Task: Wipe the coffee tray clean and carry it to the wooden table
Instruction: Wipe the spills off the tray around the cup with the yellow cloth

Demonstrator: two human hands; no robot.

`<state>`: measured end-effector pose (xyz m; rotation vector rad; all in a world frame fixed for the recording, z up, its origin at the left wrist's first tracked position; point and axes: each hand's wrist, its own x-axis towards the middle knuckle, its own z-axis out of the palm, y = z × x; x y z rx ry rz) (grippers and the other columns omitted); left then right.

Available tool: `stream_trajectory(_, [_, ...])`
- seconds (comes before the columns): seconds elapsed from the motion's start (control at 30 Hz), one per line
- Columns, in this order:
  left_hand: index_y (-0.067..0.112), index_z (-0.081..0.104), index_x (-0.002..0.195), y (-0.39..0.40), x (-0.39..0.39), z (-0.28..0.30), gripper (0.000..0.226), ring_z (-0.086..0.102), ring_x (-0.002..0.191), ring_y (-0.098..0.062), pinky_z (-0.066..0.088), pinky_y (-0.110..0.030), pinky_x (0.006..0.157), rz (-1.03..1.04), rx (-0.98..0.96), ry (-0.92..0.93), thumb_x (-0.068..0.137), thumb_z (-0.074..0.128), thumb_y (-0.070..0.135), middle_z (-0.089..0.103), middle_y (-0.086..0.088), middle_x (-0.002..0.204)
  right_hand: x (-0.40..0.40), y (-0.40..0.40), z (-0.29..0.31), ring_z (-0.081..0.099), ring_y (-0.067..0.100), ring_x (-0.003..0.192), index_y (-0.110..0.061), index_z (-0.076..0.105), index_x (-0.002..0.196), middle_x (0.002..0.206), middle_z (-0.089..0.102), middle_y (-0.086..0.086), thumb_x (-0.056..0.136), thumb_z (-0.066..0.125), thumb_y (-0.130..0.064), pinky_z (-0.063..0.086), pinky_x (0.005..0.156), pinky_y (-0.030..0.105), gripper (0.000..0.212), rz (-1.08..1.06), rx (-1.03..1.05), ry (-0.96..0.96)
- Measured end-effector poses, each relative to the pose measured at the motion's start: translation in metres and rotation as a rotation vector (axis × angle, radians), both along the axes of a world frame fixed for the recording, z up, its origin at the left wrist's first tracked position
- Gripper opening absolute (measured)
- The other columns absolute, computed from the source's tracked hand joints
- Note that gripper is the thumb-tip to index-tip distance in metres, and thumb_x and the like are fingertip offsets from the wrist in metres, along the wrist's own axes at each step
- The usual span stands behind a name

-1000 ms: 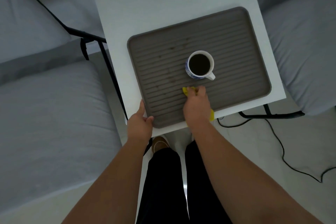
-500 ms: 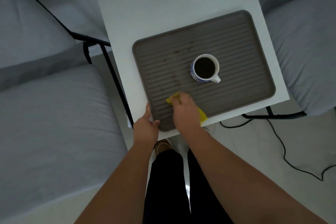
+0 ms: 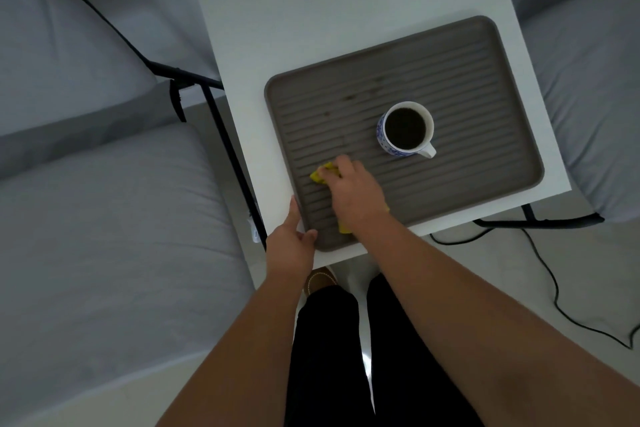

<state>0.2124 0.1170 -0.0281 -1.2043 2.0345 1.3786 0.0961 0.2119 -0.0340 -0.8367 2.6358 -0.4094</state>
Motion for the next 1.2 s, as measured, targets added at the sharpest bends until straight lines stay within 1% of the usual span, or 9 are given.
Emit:
stream_trajectory(0.2, [0.039,0.018,0.151,0.0,0.001,-0.002,0.075,0.068,0.074,-0.025,0.055,-0.037,0.082,0.012,0.001,-0.01,0.092,0.059,0.016,0.069,-0.015,0.077,-0.006,0.006,0.002,0.047,0.036,0.106,-0.014,0.057,0.127,0.128,0.045,0.019,0.086,0.052,-0.002,0.046,0.09,0.046,0.043,-0.454,0.016,-0.049])
stream_trajectory(0.37, [0.036,0.013,0.152,0.0,-0.002,0.002,0.077,0.067,0.074,-0.029,0.053,-0.031,0.07,-0.07,-0.036,-0.005,0.093,0.057,0.013,0.068,-0.019,0.077,0.004,-0.033,0.012,0.043,0.033,0.113,-0.015,0.045,0.136,0.137,0.035,0.016,0.091,0.048,-0.008,0.042,0.091,0.04,0.046,-0.062,0.039,-0.108])
stream_trajectory(0.53, [0.042,0.011,0.151,0.0,0.001,-0.003,0.08,0.068,0.079,-0.036,0.057,-0.037,0.076,-0.011,0.004,-0.012,0.092,0.058,0.014,0.068,-0.024,0.082,-0.023,0.0,0.004,0.043,0.035,0.115,-0.017,0.046,0.136,0.137,0.034,0.017,0.087,0.053,-0.007,0.044,0.092,0.045,0.05,-0.335,0.122,-0.06])
stream_trajectory(0.63, [0.04,0.009,0.151,0.001,-0.003,-0.001,0.08,0.067,0.077,-0.033,0.053,-0.024,0.065,-0.033,-0.016,-0.026,0.093,0.057,0.012,0.069,-0.021,0.083,-0.018,-0.018,0.014,0.045,0.034,0.114,-0.014,0.044,0.136,0.138,0.032,0.017,0.087,0.053,-0.008,0.044,0.092,0.043,0.05,-0.429,0.152,-0.104])
stream_trajectory(0.77, [0.036,0.008,0.152,0.0,-0.007,0.004,0.079,0.059,0.065,-0.017,0.039,-0.01,0.046,-0.083,-0.045,-0.037,0.093,0.055,0.011,0.065,-0.012,0.079,0.003,-0.042,0.017,0.048,0.031,0.109,-0.014,0.039,0.139,0.137,0.032,0.018,0.089,0.054,-0.011,0.047,0.087,0.039,0.052,-0.061,0.135,-0.118])
stream_trajectory(0.83, [0.038,0.006,0.151,0.0,-0.007,0.004,0.079,0.059,0.068,-0.015,0.039,-0.01,0.05,-0.087,-0.039,-0.034,0.094,0.055,0.013,0.065,-0.008,0.082,-0.011,-0.031,0.012,0.049,0.031,0.107,-0.017,0.041,0.138,0.135,0.035,0.016,0.09,0.052,-0.013,0.047,0.083,0.041,0.05,-0.043,0.136,-0.106])
stream_trajectory(0.97, [0.042,0.006,0.151,0.0,-0.002,0.0,0.08,0.065,0.076,-0.022,0.053,-0.029,0.072,-0.055,-0.019,-0.028,0.094,0.055,0.016,0.068,-0.013,0.083,-0.035,-0.019,0.009,0.047,0.035,0.11,-0.016,0.046,0.135,0.135,0.035,0.016,0.089,0.05,-0.01,0.047,0.083,0.044,0.047,-0.317,0.156,-0.077])
stream_trajectory(1.03, [0.041,0.005,0.151,0.0,-0.002,-0.002,0.08,0.065,0.078,-0.023,0.053,-0.03,0.073,-0.067,-0.026,-0.041,0.094,0.055,0.017,0.067,-0.015,0.085,-0.033,-0.028,0.013,0.047,0.033,0.11,-0.013,0.045,0.135,0.136,0.032,0.016,0.088,0.052,-0.008,0.047,0.084,0.043,0.048,-0.388,0.165,-0.091])
stream_trajectory(1.2, [0.036,0.004,0.152,0.001,-0.007,0.003,0.079,0.063,0.08,-0.02,0.045,-0.024,0.066,-0.097,-0.048,-0.046,0.094,0.054,0.015,0.067,-0.011,0.093,-0.008,-0.052,0.016,0.048,0.032,0.107,-0.014,0.041,0.137,0.137,0.032,0.016,0.089,0.052,-0.009,0.047,0.083,0.041,0.05,0.007,0.121,-0.11])
